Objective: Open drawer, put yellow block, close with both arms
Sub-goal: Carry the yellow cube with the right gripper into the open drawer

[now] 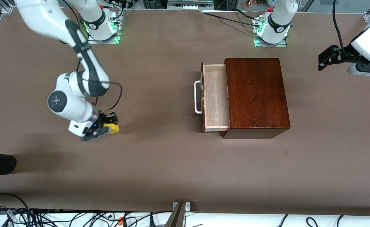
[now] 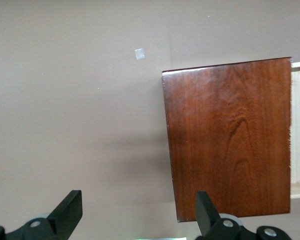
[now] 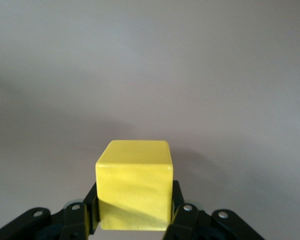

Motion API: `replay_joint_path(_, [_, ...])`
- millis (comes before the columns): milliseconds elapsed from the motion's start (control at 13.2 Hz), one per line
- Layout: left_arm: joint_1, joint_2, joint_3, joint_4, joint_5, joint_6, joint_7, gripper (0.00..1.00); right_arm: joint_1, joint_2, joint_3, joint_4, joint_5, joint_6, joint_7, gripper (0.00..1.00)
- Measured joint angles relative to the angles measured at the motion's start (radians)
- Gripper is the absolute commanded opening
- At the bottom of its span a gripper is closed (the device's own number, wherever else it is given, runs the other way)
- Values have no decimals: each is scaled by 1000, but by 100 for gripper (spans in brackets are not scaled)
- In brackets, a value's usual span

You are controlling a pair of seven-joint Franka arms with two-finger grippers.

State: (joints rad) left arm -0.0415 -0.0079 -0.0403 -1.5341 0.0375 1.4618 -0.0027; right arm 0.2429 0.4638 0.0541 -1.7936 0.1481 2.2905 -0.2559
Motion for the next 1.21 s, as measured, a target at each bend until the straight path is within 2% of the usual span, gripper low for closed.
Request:
replay_joint_path(227, [2, -37, 29, -93, 0, 32, 0, 100, 156, -43, 29, 130, -56, -85, -2, 17])
replay_joint_path(530, [12, -37, 33, -99, 0, 45, 0, 100, 384, -4, 34, 306, -123, -143, 1, 18])
replay_joint_path(757, [12, -37, 31, -99, 1, 46, 0, 100, 536, 86, 29, 437, -170, -155, 11, 18])
replay_joint_path(908, [13, -37, 32, -99, 1, 46, 0, 100, 608, 179, 25, 578, -206, -228, 12, 21])
replay_joint_path(1060, [13, -37, 31, -99, 1, 46, 0, 100, 662, 270, 22, 713, -236, -288, 12, 21])
replay_joint_path(1211, [13, -37, 31, -98, 1, 46, 0, 100, 694, 313, 20, 769, -258, -310, 11, 21])
